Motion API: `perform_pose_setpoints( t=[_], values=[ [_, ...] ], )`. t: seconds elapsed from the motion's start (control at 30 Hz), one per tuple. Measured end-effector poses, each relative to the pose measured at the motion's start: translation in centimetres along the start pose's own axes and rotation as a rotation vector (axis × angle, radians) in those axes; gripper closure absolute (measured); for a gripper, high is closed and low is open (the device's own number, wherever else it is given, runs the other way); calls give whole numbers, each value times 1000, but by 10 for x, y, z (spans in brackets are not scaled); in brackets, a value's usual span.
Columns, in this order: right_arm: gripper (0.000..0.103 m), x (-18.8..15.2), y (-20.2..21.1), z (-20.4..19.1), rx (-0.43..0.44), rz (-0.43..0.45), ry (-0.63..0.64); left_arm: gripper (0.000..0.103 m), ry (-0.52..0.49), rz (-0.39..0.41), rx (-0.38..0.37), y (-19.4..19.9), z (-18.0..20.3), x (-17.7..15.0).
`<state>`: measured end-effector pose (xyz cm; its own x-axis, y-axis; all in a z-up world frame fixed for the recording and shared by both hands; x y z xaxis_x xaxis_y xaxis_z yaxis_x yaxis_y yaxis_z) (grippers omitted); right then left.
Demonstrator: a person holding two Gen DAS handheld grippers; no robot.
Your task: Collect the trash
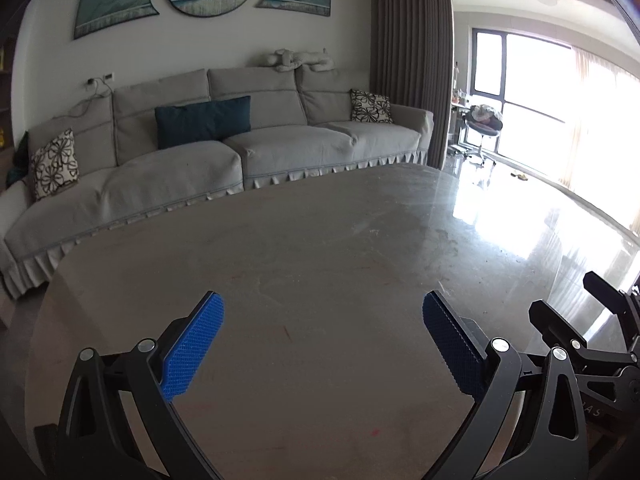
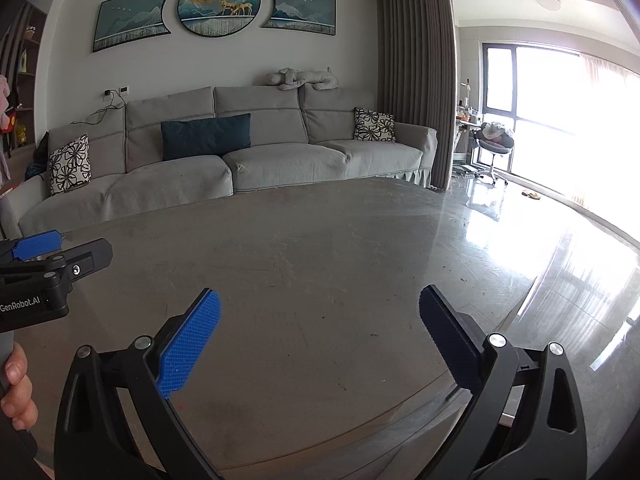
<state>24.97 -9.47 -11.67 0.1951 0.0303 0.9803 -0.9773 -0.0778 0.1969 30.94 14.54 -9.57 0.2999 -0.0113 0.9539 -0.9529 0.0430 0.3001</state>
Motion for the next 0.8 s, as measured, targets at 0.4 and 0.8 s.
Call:
perform_pose_setpoints(
  t=[0.4,0.8],
  values=[
    [4,6,3,-31,28,8,26,4,-37,35,23,16,-16,2],
    [4,9,5,-46,39,22,48,4,-50,56,31,26,-24,2]
  ],
)
Point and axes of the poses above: each gripper's, at about its wrist camera, not at the fingertips, and y roughly against the way its jaws point, z to its right, x to its top, the point moved 5 cm from there along -y, roughly the way its jaws point, and after that the axes turned 14 degrees about z, right-handed, at the moved point
